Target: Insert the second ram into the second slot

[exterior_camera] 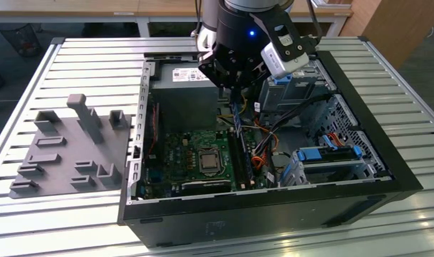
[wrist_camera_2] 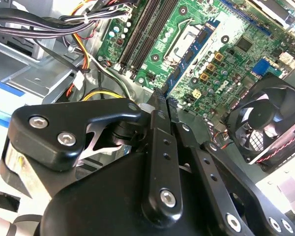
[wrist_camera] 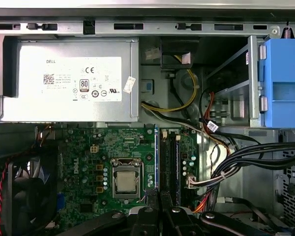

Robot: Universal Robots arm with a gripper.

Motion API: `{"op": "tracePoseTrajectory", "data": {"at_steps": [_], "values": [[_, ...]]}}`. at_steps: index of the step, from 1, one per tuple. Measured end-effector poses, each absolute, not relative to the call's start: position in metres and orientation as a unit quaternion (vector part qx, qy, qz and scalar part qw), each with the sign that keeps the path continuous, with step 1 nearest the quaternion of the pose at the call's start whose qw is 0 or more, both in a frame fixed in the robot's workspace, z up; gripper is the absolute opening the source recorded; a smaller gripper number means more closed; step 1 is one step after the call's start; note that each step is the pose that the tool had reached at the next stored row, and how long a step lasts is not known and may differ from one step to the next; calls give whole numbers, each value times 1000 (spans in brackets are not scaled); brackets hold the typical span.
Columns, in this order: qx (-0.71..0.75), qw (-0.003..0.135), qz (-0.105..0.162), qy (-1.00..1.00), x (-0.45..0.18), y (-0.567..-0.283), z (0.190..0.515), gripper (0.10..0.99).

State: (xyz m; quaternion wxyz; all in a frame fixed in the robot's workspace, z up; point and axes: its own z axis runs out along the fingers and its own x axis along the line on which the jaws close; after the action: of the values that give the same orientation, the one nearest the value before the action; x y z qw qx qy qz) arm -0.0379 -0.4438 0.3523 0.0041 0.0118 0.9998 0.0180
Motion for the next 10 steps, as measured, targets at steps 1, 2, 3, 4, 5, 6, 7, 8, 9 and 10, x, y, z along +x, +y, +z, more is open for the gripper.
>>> {"op": "tracePoseTrajectory", "data": {"at_steps": [1,2,3,4,5,6,7,8,9,10], "values": [[12,4,18,1000,-38,-444,352,133],[12,4,18,1000,-38,-444,352,133],[12,4,18,1000,-38,-444,351,133],[12,4,18,1000,-38,-444,351,133],[12,4,18,1000,-38,-444,351,133],[12,4,18,1000,-38,-444,350,133],[12,4,18,1000,-38,-444,349,133],[12,3,18,1000,-38,-444,348,133],[12,3,18,1000,-38,-444,348,133],[12,3,18,1000,-38,-444,348,133]]}}
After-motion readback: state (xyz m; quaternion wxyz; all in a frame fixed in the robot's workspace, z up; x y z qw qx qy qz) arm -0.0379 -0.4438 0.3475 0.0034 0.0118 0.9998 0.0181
